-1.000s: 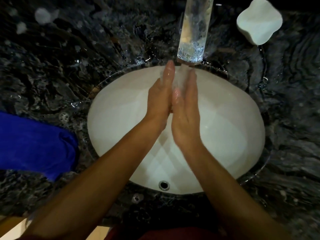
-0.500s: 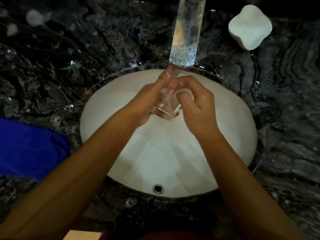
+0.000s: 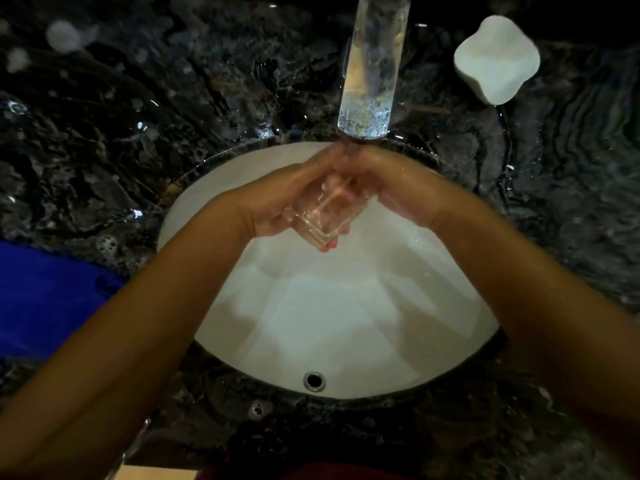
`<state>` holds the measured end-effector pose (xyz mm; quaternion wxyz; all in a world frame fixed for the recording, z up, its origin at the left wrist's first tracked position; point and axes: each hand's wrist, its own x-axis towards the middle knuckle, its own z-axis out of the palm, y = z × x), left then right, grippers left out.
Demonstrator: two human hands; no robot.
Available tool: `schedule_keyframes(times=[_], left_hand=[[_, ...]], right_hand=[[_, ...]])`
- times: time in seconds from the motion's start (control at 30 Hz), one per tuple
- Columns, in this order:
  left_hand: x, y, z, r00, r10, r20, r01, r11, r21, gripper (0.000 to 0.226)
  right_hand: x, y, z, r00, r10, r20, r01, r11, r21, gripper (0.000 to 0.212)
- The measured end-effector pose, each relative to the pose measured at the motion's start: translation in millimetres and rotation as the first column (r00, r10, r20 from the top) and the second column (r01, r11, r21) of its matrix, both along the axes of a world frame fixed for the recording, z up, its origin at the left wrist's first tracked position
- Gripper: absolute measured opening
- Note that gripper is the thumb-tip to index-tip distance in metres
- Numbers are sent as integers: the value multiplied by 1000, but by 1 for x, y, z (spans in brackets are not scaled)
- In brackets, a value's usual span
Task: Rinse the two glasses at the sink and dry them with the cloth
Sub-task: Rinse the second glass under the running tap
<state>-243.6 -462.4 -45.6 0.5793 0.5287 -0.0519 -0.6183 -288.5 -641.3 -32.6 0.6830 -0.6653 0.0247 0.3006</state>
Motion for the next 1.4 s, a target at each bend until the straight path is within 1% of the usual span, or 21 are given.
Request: schedule_keyframes(times=[0.03, 0.07, 0.13, 0.2, 0.27, 0.33, 0.43, 0.53, 0.67, 0.73, 0.77, 0.83, 0.9, 0.97, 1.03, 1.1, 1.17, 1.23, 1.3, 1.37, 1.4], left_hand=[[1, -2, 0, 999, 42, -11, -42, 999, 1, 77], [4, -4, 1, 997, 74, -24, -74, 997, 7, 69], [8, -3, 4, 999, 41, -16, -41, 998, 53, 58], [10, -2, 10, 994, -74, 79, 63, 989, 130, 52], [11, 0, 13, 970, -154, 187, 120, 977, 178, 43], [10, -1, 15, 958, -152, 243, 110, 978, 177, 36], [13, -5, 16, 964, -54, 259, 2, 980, 198, 49], [14, -15, 22, 951, -118, 285, 61, 978, 202, 43], [12, -16, 17, 885, -181, 428, 98, 973, 210, 23], [11, -5, 12, 876, -95, 473, 10, 984, 179, 27], [9, -7, 10, 889, -40, 456, -26, 990, 137, 33], [4, -6, 6, 927, 51, 370, -87, 993, 83, 38], [-1, -10, 3, 961, 104, 257, -119, 992, 43, 43], [-4, -9, 3, 977, 84, 197, -95, 994, 49, 45], [-4, -8, 3, 982, 20, 185, -34, 997, 73, 31], [-2, -10, 3, 946, -68, 315, 34, 993, 115, 25], [2, -11, 3, 883, -78, 462, 5, 988, 156, 39], [6, -14, 5, 873, -14, 488, -71, 985, 155, 49], [8, -14, 4, 891, 82, 447, -163, 975, 148, 55], [7, -17, 8, 913, 166, 372, -229, 965, 130, 37], [2, -20, 10, 934, 198, 299, -243, 962, 122, 30]], right_hand=[[0, 1, 0, 994, -105, 16, 105, 994, -3, 34], [-1, 2, 1, 992, -119, 51, 121, 992, -35, 33], [-9, 2, 4, 997, 7, 82, -1, 998, -70, 24], [-21, -2, 3, 986, 163, 45, -159, 984, -83, 21], [-25, -6, 0, 976, 218, 20, -215, 971, -106, 24], [-21, -10, -4, 989, 145, -21, -147, 986, -75, 27], [-14, -13, -4, 999, -20, -33, 21, 1000, 19, 34], [-14, -13, 1, 994, 103, 26, -102, 994, -24, 38], [-9, -7, -2, 995, 103, -16, -104, 984, -146, 42], [-9, 2, -4, 999, 35, 29, -33, 996, -85, 36], [-12, -1, -6, 997, -65, 34, 66, 997, -44, 34], [-16, 2, -5, 966, -258, 22, 257, 966, 35, 23], [-22, 7, -5, 937, -344, 53, 342, 939, 45, 13], [-26, 12, -4, 958, -273, 91, 274, 962, 1, 12], [-26, 8, -5, 992, -125, 30, 127, 988, -83, 23], [-24, 0, -7, 998, -11, -54, 3, 989, -148, 36], [-20, -3, -7, 996, 34, -83, -43, 992, -118, 32], [-16, -5, -5, 996, -75, -44, 71, 993, -94, 29], [-12, -9, -5, 947, -320, -25, 319, 948, -14, 28], [-14, -6, -3, 846, -530, -48, 533, 844, 65, 6], [-19, 0, -2, 796, -605, -17, 605, 796, 29, 5]])
